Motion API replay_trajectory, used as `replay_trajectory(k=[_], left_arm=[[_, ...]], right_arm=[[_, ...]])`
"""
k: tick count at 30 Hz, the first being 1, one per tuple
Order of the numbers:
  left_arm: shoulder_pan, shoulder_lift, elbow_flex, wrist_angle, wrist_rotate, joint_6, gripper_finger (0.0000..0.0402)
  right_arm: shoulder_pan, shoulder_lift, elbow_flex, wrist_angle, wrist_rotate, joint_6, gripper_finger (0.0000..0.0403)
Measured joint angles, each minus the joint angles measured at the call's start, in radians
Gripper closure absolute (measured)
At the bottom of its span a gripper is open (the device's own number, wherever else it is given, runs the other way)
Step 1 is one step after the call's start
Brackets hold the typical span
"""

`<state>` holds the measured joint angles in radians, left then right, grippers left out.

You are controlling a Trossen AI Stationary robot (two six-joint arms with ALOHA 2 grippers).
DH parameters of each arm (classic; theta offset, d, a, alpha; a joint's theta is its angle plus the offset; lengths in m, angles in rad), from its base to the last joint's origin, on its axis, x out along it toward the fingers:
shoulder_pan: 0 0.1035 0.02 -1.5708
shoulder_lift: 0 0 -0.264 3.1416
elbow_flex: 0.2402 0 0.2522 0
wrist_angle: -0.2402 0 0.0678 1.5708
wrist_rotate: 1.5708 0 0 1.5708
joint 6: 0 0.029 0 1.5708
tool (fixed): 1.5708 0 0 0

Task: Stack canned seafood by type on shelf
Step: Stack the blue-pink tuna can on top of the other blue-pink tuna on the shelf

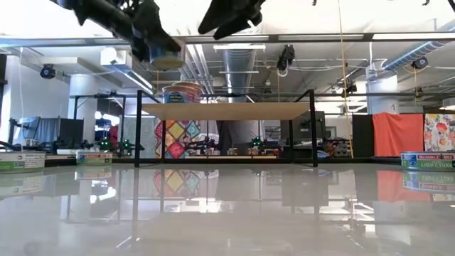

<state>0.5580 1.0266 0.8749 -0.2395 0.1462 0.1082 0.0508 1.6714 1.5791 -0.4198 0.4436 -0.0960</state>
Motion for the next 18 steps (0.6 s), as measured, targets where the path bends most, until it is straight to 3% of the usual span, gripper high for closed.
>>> replay_trajectory(k=[6, 10, 14, 18], left_arm=[[0.06, 0.056, 0.015, 0.005, 0.07, 0.079, 0.0011], [0.085, 0.095, 0.01, 0.006, 0.118, 0.137, 0.0011], [0.121, 0.129, 0.012, 0.045, 0.182, 0.158, 0.0012], [0.152, 0.167, 0.015, 0.095, 0.199, 0.176, 0.0012]], right_arm=[[-0.097, 0.0, 0.0, 0.152, -0.074, -0.015, 0.003], [-0.16, 0.0, 0.0, 0.246, -0.12, 0.107, 0.0037], [-0.218, 0.007, 0.0, 0.291, -0.196, 0.252, 0.0066], [-0.252, 0.036, 0.0, 0.33, -0.24, 0.27, 0.0114]])
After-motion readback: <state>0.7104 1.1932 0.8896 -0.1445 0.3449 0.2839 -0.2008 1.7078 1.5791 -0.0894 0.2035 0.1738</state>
